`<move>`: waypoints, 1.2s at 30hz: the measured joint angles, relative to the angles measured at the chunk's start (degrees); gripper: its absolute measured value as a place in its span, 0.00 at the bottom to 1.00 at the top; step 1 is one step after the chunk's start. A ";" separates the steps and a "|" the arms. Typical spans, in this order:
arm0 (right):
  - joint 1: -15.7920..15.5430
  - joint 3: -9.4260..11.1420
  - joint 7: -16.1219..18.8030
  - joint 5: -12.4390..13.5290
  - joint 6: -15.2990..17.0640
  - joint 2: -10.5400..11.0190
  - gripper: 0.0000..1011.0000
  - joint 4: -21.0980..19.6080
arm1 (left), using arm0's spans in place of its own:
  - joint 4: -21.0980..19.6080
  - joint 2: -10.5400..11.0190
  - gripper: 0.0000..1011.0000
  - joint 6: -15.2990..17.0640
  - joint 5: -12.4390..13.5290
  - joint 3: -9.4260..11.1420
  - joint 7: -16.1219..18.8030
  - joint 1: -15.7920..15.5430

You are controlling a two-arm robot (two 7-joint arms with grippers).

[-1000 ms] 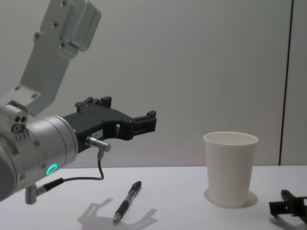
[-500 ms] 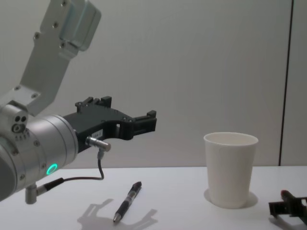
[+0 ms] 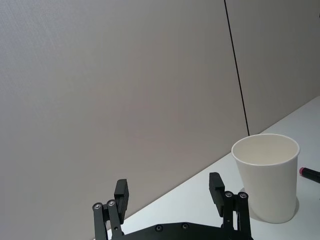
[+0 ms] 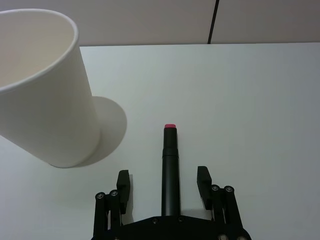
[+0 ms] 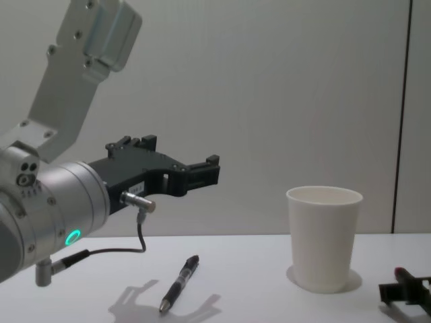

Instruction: Place the pen into the pen holder.

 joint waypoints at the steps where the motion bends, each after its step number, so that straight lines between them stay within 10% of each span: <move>1: -0.04 0.07 -0.02 0.13 -0.15 -0.02 0.82 0.01 | 0.00 0.00 0.99 0.00 0.00 0.00 0.00 0.00; 36: -0.71 1.12 -1.07 2.06 -1.66 -0.34 0.43 -0.25 | 0.00 0.00 0.99 0.00 0.00 0.00 0.00 0.00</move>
